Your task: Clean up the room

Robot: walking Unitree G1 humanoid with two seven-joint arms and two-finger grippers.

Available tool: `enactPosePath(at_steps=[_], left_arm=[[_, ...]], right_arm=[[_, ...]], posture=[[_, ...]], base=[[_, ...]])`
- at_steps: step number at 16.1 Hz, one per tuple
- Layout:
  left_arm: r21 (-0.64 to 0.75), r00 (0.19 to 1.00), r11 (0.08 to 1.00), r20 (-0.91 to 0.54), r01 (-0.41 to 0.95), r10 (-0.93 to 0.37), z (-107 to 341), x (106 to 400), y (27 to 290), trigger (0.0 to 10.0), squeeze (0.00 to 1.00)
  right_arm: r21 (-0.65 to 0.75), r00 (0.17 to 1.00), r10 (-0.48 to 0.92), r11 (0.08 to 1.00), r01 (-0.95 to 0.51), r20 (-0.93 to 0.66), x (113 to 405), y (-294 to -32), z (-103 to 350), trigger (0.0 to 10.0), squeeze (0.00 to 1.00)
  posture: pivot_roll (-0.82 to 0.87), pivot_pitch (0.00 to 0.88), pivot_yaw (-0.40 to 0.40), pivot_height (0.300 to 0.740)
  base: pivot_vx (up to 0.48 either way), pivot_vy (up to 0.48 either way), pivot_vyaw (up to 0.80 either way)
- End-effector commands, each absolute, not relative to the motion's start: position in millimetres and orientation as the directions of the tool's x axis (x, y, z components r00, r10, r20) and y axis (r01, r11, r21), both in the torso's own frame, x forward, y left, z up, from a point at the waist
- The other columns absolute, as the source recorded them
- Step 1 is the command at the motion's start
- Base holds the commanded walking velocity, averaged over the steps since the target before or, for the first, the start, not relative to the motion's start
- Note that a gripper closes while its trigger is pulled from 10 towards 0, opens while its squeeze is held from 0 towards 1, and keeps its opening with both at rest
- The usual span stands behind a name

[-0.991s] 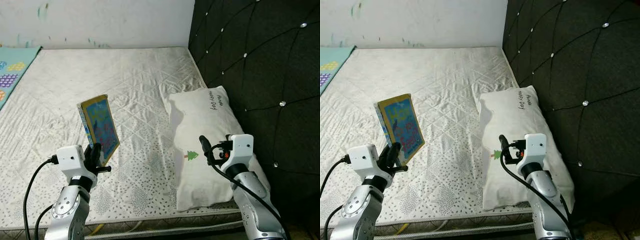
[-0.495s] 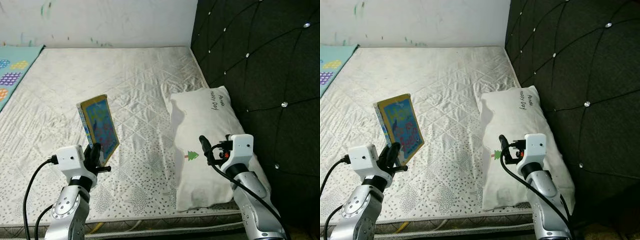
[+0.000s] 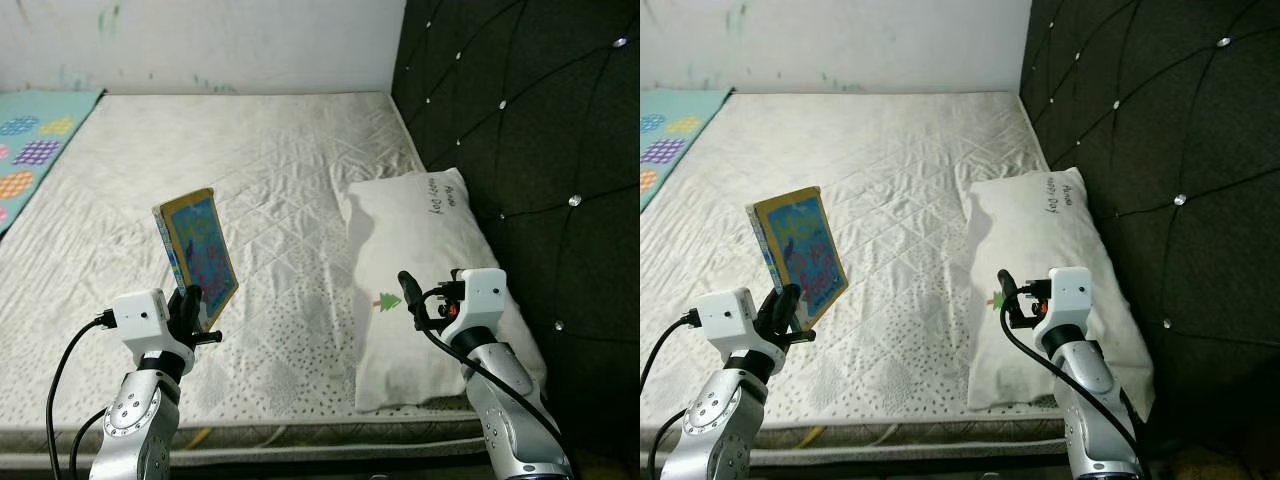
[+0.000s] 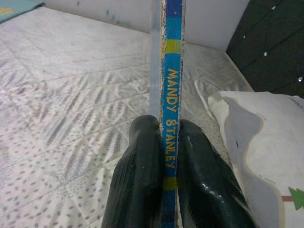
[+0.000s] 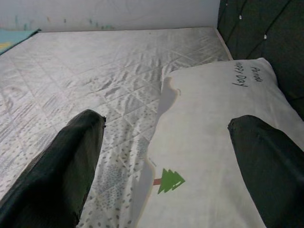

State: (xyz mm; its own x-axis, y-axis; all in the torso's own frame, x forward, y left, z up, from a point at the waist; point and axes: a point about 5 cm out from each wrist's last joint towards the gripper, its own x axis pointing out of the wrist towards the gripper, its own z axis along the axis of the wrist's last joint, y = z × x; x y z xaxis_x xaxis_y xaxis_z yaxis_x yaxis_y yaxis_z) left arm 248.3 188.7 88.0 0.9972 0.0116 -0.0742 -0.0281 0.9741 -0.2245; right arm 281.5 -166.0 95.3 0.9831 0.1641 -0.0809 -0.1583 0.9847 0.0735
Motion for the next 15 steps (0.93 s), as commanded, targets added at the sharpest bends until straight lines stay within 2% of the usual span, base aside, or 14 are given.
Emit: enactPosePath(at_steps=[1,3,7,9,15], left_arm=[[-0.211,0.999,0.977,-0.035,-0.023,0.016,94.7,250.2,189.3,10.0,0.0],[-0.211,0.999,0.977,-0.035,-0.023,0.016,94.7,250.3,189.4,10.0,0.0],[-0.212,0.999,0.977,-0.032,-0.026,0.02,94.8,250.7,189.3,10.0,0.0],[-0.196,0.997,0.978,-0.037,-0.07,0.064,94.3,250.7,194.1,10.0,0.0],[-0.199,0.998,0.978,-0.035,-0.06,0.054,93.6,251.1,192.5,10.0,0.0]], right_arm=[[0.077,0.983,0.171,0.983,-0.165,-0.071,282.8,-165.4,97.3,10.0,0.0],[0.077,0.982,0.172,0.983,-0.167,-0.073,283.1,-165.1,97.1,10.0,0.0],[0.071,0.981,0.181,0.982,-0.176,-0.07,284.5,-163.5,97.4,10.0,0.0],[0.07,0.981,0.185,0.981,-0.18,-0.066,285.2,-162.9,98.1,10.0,0.0],[0.061,0.979,0.194,0.98,-0.191,-0.057,288.2,-163.8,99.8,10.0,0.0]], posture=[[-0.07,0.058,0.031,0.691],[-0.07,0.058,0.031,0.691],[-0.07,0.058,0.03,0.639],[-0.07,0.058,0.03,0.639],[-0.07,0.052,0.031,0.639]], base=[[0.0,0.0,0.0],[0.0,0.0,0.0],[0.0,0.0,0.0],[0.0,0.0,0.0],[0.0,0.0,0.0]])
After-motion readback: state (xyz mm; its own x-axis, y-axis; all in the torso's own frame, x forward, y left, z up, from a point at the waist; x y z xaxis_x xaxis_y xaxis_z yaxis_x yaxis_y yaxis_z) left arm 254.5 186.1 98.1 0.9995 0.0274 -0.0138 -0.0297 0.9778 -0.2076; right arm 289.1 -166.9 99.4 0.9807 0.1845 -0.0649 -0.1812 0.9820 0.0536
